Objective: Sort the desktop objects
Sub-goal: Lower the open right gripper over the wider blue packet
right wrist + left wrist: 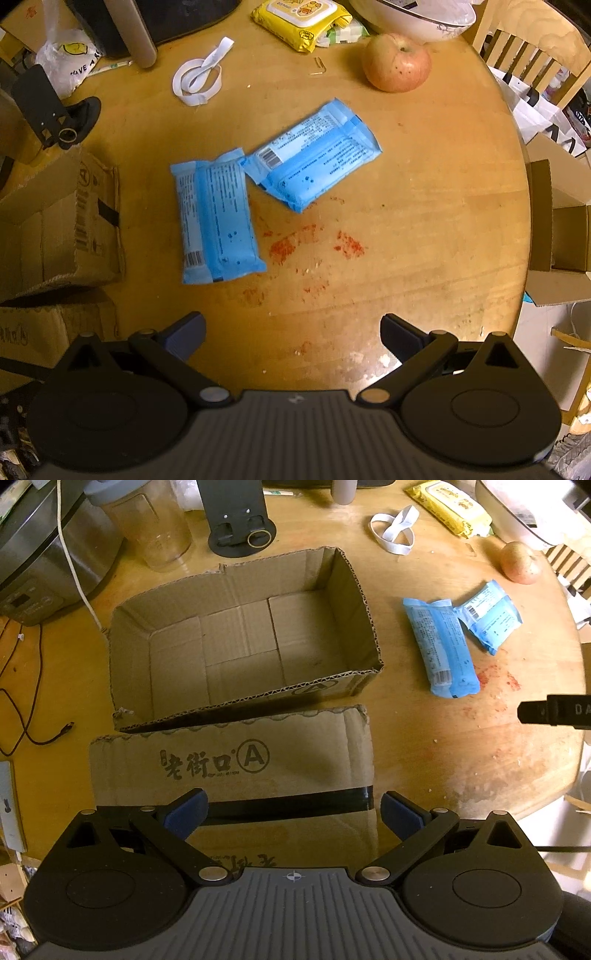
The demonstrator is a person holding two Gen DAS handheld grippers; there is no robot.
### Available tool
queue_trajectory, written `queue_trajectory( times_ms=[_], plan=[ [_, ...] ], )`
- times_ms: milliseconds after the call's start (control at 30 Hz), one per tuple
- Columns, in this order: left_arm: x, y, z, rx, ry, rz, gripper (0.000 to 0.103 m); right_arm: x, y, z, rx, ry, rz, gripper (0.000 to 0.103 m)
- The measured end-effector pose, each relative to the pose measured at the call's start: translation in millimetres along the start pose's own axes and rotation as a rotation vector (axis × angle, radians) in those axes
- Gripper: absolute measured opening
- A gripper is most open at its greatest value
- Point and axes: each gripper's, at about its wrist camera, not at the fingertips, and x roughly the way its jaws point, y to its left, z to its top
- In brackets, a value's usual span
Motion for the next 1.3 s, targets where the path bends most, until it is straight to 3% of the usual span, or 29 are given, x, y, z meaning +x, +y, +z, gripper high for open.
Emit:
queue_trajectory(
  times_ms=[1300],
  plan=[
    [-1,-1,-4,-0.002,0.009,0.000,0.103,20,-4,59,0.048,-0.032,-0.016,0.103]
  ],
)
